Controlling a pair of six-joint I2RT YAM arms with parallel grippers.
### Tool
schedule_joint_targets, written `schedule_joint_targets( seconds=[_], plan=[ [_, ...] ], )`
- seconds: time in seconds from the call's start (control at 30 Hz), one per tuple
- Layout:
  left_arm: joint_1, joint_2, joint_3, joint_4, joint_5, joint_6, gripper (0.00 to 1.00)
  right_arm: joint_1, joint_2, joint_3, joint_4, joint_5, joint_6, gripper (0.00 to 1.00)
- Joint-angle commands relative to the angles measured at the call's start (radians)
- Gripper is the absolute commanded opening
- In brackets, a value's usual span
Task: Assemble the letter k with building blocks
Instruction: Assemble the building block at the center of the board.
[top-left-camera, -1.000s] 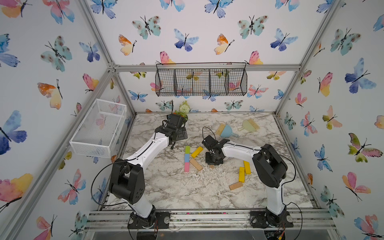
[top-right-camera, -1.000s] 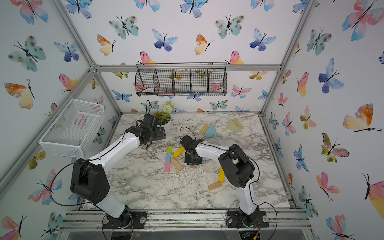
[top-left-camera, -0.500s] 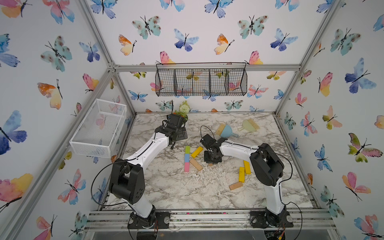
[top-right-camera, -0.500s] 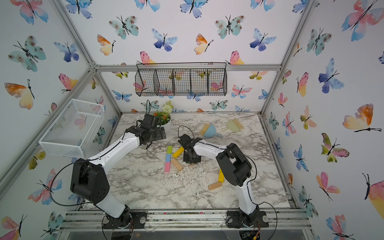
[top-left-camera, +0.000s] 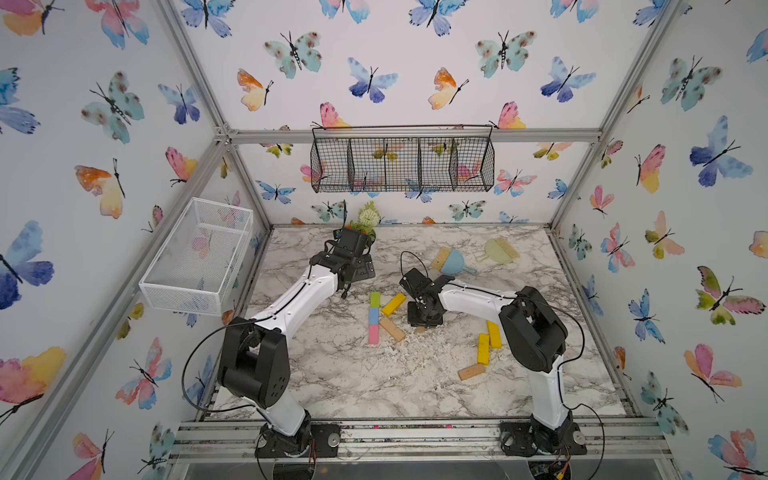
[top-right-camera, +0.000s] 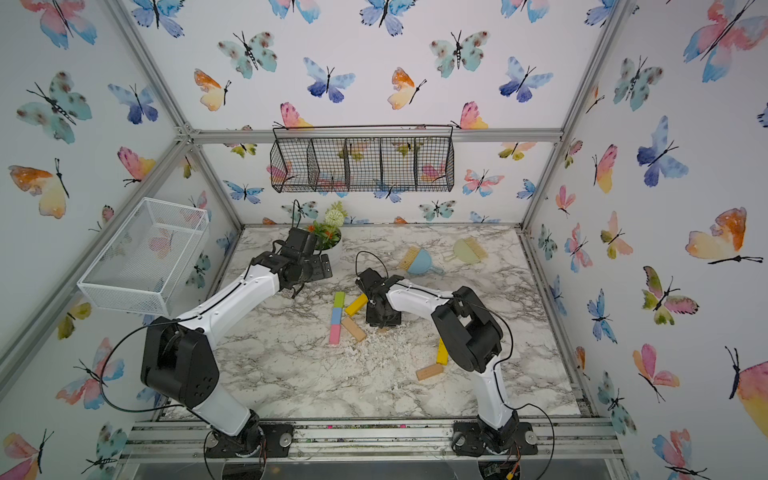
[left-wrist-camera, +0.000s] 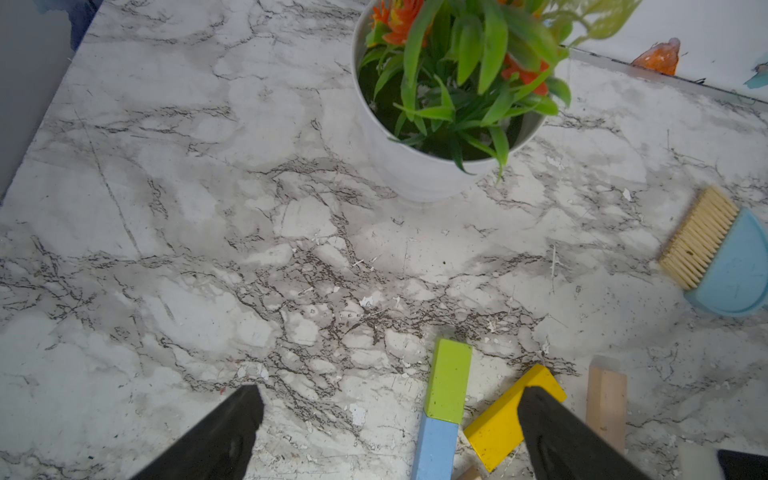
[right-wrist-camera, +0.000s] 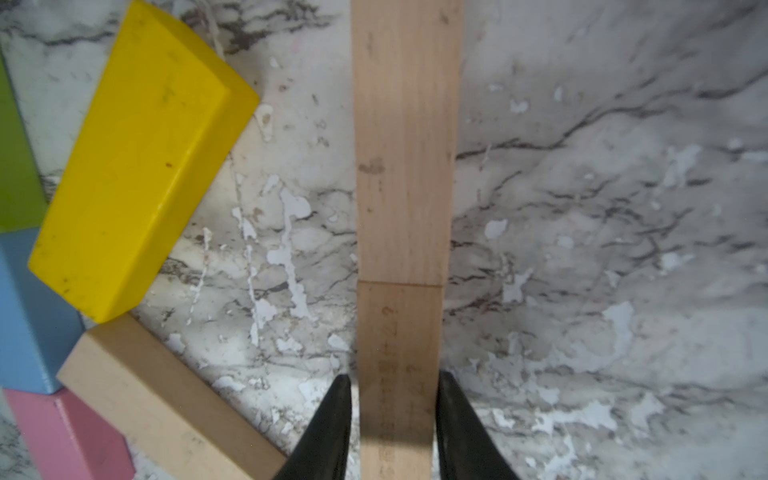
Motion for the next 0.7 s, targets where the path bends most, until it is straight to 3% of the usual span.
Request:
schedule_joint_targets(
  seconds=[0.0, 0.33, 0.53, 0.67],
  plan=[
    [-0.003, -0.011, -0.011, -0.003, 0.008, -0.005, 0.99, 0.004, 0.05, -0.003, -0.034, 0.0, 0.001, 0.38],
    [-0.003, -0.008, -0.016, -0.001, 0.02, -0.002, 0.99, 0.004, 0.002, -0.013, -0.017, 0.022, 0.029, 0.45],
    [-0.014, -0.015, -0.016, 0.009, 0.037, 0.018, 0.99, 0.004, -0.168, -0.053, 0.071, 0.057, 0.045, 0.46],
    [-0.07, -0.023, -0.014, 0.023, 0.008, 0.061, 0.99, 0.004, -0.318, -0.109, 0.184, 0.083, -0.023, 0.47]
  ],
)
